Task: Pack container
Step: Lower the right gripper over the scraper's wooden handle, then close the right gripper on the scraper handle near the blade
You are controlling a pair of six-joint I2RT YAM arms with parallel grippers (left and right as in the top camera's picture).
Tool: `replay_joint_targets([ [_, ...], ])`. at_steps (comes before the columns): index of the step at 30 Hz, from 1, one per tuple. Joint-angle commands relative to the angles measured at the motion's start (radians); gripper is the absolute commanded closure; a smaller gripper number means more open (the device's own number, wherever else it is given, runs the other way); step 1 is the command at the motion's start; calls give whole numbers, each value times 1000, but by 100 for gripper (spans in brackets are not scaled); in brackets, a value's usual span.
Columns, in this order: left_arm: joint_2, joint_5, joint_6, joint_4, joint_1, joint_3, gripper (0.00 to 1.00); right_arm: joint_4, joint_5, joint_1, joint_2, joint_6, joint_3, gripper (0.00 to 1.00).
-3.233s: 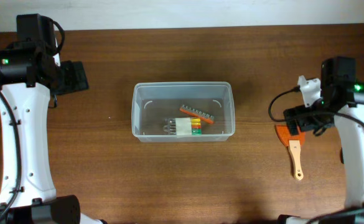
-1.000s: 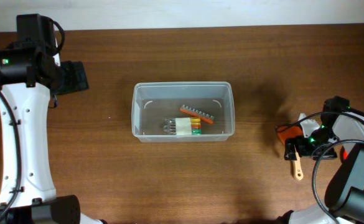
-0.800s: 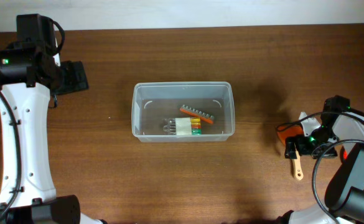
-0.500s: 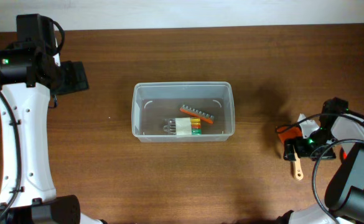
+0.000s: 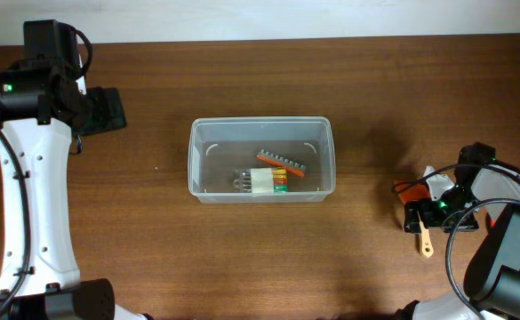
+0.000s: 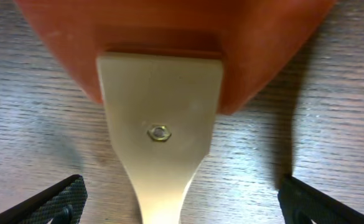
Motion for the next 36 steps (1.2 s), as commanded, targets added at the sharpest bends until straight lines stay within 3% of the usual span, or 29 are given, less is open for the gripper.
replay_joint_targets([
  [1,-13,-10,6,2,2,14,1,10,36,6,7,-4,-14,1],
  [24,-13,-10,6,2,2,14,1,24,54,63,7,12,-24,1],
  [31,-13,-10,6,2,2,14,1,32,50,97,7,136,-24,2],
  [36,-13,-10,6,2,2,14,1,34,50,97,7,139,-25,1],
])
